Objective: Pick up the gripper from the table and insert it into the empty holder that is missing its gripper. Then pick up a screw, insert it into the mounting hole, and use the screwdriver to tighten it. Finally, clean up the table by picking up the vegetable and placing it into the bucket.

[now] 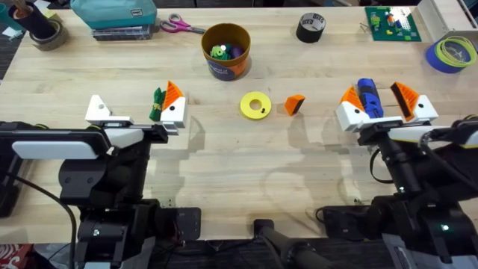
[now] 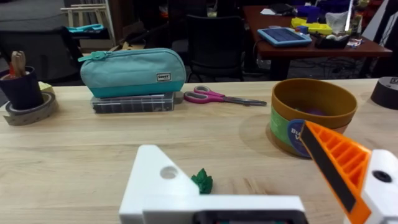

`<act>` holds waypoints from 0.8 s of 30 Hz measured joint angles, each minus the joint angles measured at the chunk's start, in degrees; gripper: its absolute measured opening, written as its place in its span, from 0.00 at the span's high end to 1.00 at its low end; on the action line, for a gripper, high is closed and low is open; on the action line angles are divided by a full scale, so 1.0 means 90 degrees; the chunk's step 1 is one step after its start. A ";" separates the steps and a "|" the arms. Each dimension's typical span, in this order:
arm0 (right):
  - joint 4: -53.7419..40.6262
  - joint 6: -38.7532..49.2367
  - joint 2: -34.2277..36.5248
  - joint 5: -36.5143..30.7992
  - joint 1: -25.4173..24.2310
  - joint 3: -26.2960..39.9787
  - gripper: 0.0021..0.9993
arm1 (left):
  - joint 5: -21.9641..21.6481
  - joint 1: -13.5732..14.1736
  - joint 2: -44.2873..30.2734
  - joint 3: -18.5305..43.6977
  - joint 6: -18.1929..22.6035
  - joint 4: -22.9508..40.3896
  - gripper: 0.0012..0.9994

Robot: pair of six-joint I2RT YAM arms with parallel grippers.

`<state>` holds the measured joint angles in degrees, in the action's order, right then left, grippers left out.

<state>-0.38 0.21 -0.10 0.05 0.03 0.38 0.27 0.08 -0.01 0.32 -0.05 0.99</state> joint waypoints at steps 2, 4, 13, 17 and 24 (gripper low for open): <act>0.0000 0.0000 0.0000 0.0000 0.0000 0.0000 0.00 | 0.0000 0.0000 0.0000 0.0000 0.0000 0.0000 0.01; -0.0005 0.0002 0.0000 0.0000 0.0000 0.0000 0.00 | 0.0000 0.0000 0.0000 0.0000 0.0000 0.0000 0.01; 0.0727 0.0024 0.0010 -0.0007 0.0000 0.0002 0.00 | -0.0007 0.0000 0.0000 0.0005 -0.0002 -0.0664 0.01; 0.1008 0.0027 0.0012 -0.0026 0.0000 0.0265 0.00 | -0.0007 0.0000 0.0000 0.0241 -0.0008 -0.0385 0.01; 0.0353 0.0027 0.0290 -0.0027 0.0000 0.1989 0.00 | -0.0007 0.0000 -0.0325 0.1895 -0.0050 0.1020 0.01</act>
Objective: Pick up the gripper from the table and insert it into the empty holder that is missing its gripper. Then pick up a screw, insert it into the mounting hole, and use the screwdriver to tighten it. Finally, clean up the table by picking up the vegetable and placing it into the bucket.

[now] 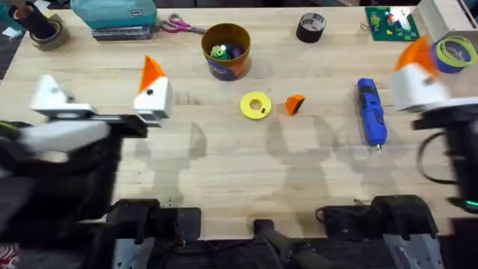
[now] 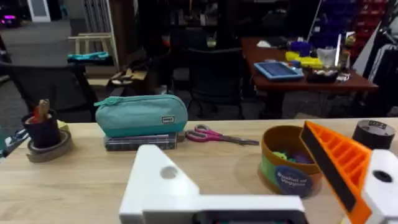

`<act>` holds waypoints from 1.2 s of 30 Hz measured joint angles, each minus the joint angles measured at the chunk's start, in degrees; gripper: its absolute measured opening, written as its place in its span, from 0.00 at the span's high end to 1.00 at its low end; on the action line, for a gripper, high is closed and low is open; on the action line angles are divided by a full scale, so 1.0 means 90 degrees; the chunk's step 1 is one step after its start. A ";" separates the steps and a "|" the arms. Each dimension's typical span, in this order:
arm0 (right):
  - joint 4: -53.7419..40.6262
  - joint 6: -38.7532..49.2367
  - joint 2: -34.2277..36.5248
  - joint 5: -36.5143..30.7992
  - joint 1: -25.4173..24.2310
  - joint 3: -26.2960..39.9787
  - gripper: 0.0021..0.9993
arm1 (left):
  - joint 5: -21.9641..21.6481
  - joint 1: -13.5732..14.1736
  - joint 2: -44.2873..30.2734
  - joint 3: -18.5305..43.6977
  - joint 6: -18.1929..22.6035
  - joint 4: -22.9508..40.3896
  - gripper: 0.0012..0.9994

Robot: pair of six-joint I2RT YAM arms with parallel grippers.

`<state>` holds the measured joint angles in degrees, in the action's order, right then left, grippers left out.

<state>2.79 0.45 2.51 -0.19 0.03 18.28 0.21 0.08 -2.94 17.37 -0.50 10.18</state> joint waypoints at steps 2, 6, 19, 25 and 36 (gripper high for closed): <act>-0.0213 -0.0001 0.0209 0.0000 0.0000 0.0525 0.00 | 0.0000 0.0000 -0.0330 0.0656 0.0001 0.0488 0.01; -0.1061 -0.0001 0.0847 0.0002 0.0000 0.1576 0.00 | 0.0000 0.0000 -0.1226 0.1904 -0.0001 0.1466 0.01; -0.4792 -0.0001 0.3996 0.0005 0.0000 0.4639 0.00 | 0.0000 0.0005 -0.4694 0.4217 0.0001 0.3814 0.01; -0.5978 -0.0001 0.5116 0.0005 0.0000 0.5176 0.00 | 0.0000 0.0005 -0.5564 0.4286 0.0001 0.4075 0.01; -0.6488 0.0001 0.6252 0.0005 0.0000 0.5178 0.00 | 0.0000 0.0005 -0.6287 0.4286 0.0001 0.4254 0.01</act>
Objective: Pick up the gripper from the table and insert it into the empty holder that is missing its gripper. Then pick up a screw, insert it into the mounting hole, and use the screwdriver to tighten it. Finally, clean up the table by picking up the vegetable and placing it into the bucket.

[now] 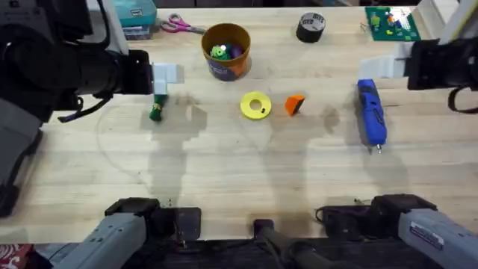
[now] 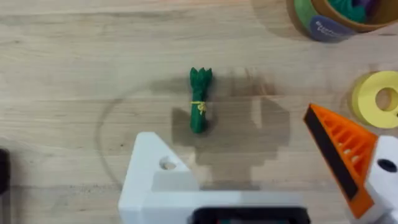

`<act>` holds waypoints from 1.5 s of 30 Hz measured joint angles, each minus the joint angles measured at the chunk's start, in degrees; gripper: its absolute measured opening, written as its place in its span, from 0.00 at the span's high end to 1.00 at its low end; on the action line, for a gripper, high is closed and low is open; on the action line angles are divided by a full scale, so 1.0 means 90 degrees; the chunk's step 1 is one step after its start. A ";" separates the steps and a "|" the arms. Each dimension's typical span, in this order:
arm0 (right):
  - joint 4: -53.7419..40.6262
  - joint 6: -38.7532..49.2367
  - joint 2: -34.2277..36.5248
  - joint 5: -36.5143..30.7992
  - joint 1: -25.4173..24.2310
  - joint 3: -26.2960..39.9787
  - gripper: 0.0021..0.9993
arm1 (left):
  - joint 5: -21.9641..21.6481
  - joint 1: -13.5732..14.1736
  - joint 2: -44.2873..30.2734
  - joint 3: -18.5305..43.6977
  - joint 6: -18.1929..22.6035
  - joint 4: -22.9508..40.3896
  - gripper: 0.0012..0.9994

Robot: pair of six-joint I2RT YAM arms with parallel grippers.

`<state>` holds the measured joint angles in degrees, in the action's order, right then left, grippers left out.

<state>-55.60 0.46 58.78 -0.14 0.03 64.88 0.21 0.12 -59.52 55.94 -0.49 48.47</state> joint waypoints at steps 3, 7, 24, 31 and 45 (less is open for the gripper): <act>-0.0001 0.0000 0.0169 0.0000 0.0000 0.0000 0.00 | 0.0005 0.0000 -0.0092 0.0002 0.0000 0.0064 0.01; -0.0001 0.0001 0.0365 0.0000 0.0000 0.0000 0.00 | -0.0052 -0.0026 -0.0170 0.0005 0.0206 0.0527 0.01; 0.0035 0.0001 0.0469 0.0000 0.0000 0.0000 0.00 | 0.0784 -0.1630 -0.2532 0.0012 0.1750 -0.0014 0.01; 0.0035 0.0001 0.0469 0.0000 0.0000 0.0000 0.00 | 0.0860 -0.1627 -0.3420 0.0012 0.2099 -0.0537 0.04; 0.0035 0.0001 0.0469 0.0000 0.0000 0.0000 0.00 | 0.1071 -0.1615 -0.3918 0.0053 0.2229 -0.0859 0.98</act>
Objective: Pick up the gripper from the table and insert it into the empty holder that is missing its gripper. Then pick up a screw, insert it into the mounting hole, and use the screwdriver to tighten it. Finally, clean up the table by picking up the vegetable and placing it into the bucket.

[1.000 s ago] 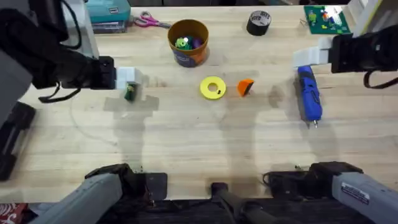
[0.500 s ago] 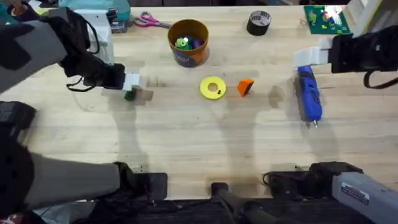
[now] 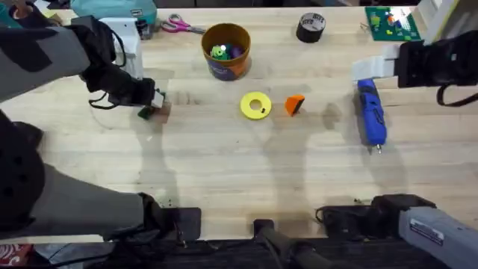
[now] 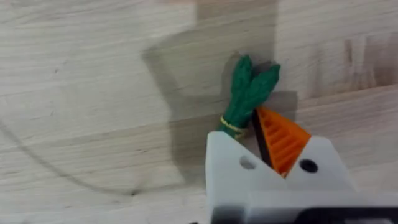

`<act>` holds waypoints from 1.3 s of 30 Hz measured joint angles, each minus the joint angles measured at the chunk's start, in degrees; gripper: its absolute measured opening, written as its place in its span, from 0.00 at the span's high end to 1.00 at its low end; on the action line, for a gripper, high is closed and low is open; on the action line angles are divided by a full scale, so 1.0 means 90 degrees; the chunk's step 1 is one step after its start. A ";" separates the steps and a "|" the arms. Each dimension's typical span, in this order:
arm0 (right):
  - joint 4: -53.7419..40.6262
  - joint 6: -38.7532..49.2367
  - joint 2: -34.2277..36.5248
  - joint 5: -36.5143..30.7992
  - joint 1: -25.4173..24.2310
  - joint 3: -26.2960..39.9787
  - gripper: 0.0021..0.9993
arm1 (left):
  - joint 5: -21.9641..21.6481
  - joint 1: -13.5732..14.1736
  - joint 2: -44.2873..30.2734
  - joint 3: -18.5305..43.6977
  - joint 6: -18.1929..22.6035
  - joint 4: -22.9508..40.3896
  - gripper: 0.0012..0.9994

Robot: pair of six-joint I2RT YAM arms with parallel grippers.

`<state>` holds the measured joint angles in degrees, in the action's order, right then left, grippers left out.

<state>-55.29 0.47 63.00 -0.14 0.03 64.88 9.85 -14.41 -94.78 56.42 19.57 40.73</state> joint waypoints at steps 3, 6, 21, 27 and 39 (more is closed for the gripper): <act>0.0000 0.0000 0.0000 0.0000 0.0000 0.0000 0.00 | -0.0001 0.0000 0.0000 0.0001 0.0017 -0.0001 0.98; 0.0000 0.0000 0.0000 0.0000 0.0000 0.0000 0.00 | 0.0002 0.0002 0.0005 0.0140 0.0019 0.0166 0.98; 0.0000 0.0000 0.0000 0.0000 0.0000 0.0000 0.00 | 0.0002 0.0479 0.2002 0.1360 -0.0030 0.1261 0.98; 0.0000 0.0000 0.0000 0.0000 0.0000 0.0000 0.00 | 0.0002 0.0600 0.3030 0.1360 -0.0182 0.1679 0.98; -0.0032 0.0000 0.0000 0.0000 0.0000 0.0000 0.00 | 0.0002 0.0600 0.3325 0.1360 -0.0272 0.1800 0.98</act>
<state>-55.58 0.47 63.00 -0.14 0.03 64.88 9.87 -9.02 -64.86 68.66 17.12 56.93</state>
